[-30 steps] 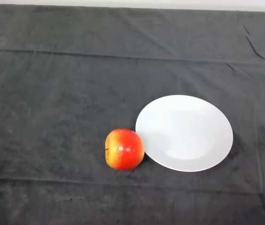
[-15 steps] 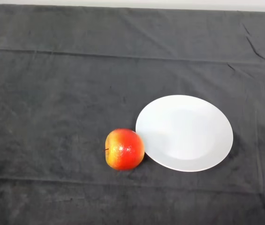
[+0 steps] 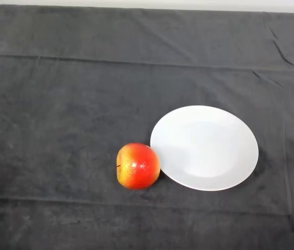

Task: Move the apple to the plate

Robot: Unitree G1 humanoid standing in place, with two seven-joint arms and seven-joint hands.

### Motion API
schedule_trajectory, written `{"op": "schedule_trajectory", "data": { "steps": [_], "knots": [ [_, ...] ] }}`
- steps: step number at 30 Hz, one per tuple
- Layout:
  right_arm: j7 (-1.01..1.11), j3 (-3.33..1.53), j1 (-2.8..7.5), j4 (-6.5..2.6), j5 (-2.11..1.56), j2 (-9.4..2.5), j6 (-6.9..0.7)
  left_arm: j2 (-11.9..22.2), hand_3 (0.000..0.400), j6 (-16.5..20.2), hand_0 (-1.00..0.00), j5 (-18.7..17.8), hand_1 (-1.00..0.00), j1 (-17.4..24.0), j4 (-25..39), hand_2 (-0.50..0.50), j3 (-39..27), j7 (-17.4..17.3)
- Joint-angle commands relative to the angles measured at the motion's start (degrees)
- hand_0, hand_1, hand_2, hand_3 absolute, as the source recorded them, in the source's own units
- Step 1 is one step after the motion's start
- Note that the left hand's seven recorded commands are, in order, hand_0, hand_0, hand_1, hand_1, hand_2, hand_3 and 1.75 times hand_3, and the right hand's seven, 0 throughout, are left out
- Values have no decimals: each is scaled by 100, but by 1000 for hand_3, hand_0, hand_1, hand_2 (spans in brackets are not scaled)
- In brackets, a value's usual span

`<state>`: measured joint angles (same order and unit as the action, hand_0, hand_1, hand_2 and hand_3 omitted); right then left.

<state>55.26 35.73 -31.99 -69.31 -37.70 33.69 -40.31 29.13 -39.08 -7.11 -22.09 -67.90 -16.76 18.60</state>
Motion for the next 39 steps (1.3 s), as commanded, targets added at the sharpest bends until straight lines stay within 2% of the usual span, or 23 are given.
{"op": "schedule_trajectory", "data": {
  "steps": [1, 17, 27, 39],
  "knots": [
    [88, 136, 57, -24, 124, 206, -14, 45, 0, -34, 0, 118, 0, -268, 57, 0, 14, 15],
    [79, 140, 63, -6, 127, 197, -11, 24, 0, 249, 0, 491, 0, 38, 1562, 0, 397, -48],
    [65, 142, 73, 18, 127, 185, -7, -192, 0, 959, 0, 907, 0, 195, 2842, 0, 830, 19],
    [39, 144, 90, 60, 125, 167, -1, -478, 0, 1794, 0, 1256, 0, 562, 4505, 0, 1406, -139]
  ]
}}
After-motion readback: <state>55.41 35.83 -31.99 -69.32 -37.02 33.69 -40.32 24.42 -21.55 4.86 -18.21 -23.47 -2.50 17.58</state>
